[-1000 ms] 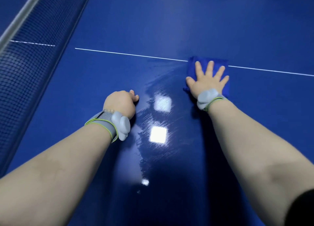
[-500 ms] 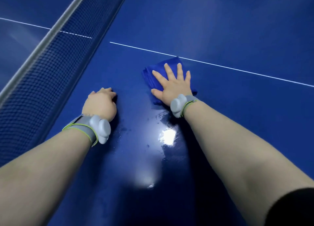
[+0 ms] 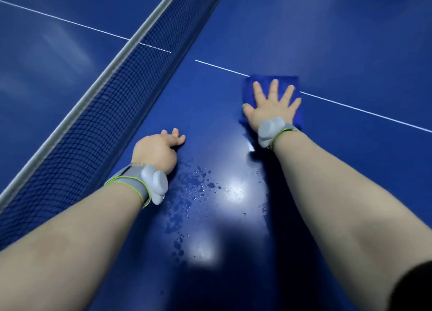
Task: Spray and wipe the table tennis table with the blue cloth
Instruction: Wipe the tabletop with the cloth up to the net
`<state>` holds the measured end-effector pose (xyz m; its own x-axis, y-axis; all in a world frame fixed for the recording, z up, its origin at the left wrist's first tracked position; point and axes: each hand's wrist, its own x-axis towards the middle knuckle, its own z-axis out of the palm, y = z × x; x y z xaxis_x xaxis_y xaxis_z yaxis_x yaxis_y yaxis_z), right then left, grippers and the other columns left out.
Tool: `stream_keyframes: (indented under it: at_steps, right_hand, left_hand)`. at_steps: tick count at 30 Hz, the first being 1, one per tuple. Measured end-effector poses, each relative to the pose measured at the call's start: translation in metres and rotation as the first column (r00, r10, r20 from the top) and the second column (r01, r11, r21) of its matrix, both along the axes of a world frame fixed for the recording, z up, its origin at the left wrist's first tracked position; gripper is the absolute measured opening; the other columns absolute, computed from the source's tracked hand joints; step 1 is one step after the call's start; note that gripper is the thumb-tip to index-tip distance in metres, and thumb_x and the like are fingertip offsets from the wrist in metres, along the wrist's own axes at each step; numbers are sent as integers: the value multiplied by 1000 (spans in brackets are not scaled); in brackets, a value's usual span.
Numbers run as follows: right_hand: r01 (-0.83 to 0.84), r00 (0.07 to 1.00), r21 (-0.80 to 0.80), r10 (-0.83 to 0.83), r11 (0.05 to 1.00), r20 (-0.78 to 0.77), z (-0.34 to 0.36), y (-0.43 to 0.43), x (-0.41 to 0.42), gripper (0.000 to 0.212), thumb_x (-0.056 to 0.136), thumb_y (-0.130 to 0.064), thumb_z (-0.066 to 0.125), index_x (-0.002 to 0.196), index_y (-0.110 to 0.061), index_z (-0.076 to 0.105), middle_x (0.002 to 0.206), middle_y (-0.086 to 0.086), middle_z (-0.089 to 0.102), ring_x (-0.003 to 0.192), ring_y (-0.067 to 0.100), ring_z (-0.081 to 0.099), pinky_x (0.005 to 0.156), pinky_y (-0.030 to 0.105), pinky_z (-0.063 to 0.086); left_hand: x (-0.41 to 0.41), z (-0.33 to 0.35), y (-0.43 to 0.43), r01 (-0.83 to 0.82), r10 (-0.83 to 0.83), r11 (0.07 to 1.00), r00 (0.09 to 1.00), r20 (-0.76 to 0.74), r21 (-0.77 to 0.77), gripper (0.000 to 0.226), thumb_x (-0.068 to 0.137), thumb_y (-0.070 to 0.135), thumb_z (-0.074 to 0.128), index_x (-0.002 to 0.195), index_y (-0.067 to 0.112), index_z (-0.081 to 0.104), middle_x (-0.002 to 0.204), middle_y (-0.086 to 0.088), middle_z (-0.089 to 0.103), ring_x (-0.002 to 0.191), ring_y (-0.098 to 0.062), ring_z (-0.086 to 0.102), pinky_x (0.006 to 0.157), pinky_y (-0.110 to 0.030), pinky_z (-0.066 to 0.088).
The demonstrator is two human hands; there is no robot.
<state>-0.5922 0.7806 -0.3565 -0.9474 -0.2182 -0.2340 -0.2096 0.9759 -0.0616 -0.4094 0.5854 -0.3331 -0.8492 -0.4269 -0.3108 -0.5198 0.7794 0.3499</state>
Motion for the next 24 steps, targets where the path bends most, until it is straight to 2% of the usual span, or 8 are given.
stream_keyframes:
  at_steps: [2, 5, 8, 10, 12, 16, 19, 24]
  right_hand:
    - [-201, 980, -8, 201, 980, -4, 0, -39, 17, 69, 95, -60, 30, 155, -40, 2, 164, 3, -9, 147, 45, -13, 115, 64, -4]
    - [-481, 875, -49, 482, 876, 36, 2, -92, 45, 66, 96, -56, 34, 154, -44, 4, 164, -1, -10, 147, 40, -16, 116, 61, -7]
    - [-568, 819, -68, 571, 821, 52, 2, -105, 46, 64, 96, -56, 35, 152, -48, 5, 164, -6, -9, 148, 36, -18, 117, 59, -10]
    - [-566, 822, -78, 569, 821, 28, 0, -101, 39, 65, 94, -58, 37, 151, -50, 7, 164, -8, -6, 149, 34, -15, 117, 57, -9]
    - [-519, 853, -80, 521, 851, 5, -1, -92, 25, 65, 93, -60, 37, 151, -51, 9, 164, -9, -4, 149, 33, -13, 118, 56, -7]
    - [-281, 960, -42, 281, 959, -13, -2, -70, -17, 67, 92, -62, 35, 152, -48, 7, 165, -5, -5, 149, 36, -12, 118, 57, -5]
    - [-139, 990, -16, 139, 990, 15, -3, -64, -37, 69, 92, -61, 31, 153, -45, 4, 165, -1, -7, 148, 39, -13, 117, 59, -5]
    - [-170, 985, -24, 170, 985, 8, -4, -85, -35, 68, 94, -55, 29, 155, -40, 4, 165, 3, -8, 148, 42, -13, 117, 61, -6]
  left_hand:
    - [2, 0, -1, 14, -14, 1000, 1000, -15, 27, 66, 88, -5, 36, 133, 41, 50, 150, 15, 36, 143, -4, 24, 116, -26, 22]
    - [2, 0, -7, 70, -69, 997, 997, -31, 19, 62, 90, -2, 39, 133, 40, 51, 149, 13, 37, 142, -5, 25, 116, -24, 19]
    - [1, -2, -14, 107, -106, 994, 993, -44, 24, 58, 90, -1, 39, 131, 37, 54, 146, 13, 42, 140, -3, 29, 115, -21, 18]
    - [1, -2, -18, 129, -126, 990, 990, -61, 49, 57, 89, -4, 39, 128, 34, 58, 143, 11, 46, 138, -2, 33, 116, -20, 18]
    - [0, 1, -23, 132, -124, 987, 988, -96, 86, 54, 88, -7, 41, 123, 28, 63, 139, 10, 51, 135, -3, 38, 111, -13, 18]
    - [-1, 7, -39, 157, -150, 986, 981, -122, 53, 49, 88, -8, 42, 122, 19, 65, 137, 7, 53, 133, -6, 42, 101, -4, 15]
    - [-3, 2, -41, 65, -49, 992, 988, -146, 111, 47, 89, -6, 43, 117, 21, 68, 133, 9, 57, 131, -1, 43, 99, -1, 15]
    - [-8, -7, -48, 2, 27, 974, 992, -126, 225, 39, 91, 0, 50, 104, 28, 74, 121, 15, 64, 122, 7, 48, 99, -4, 22]
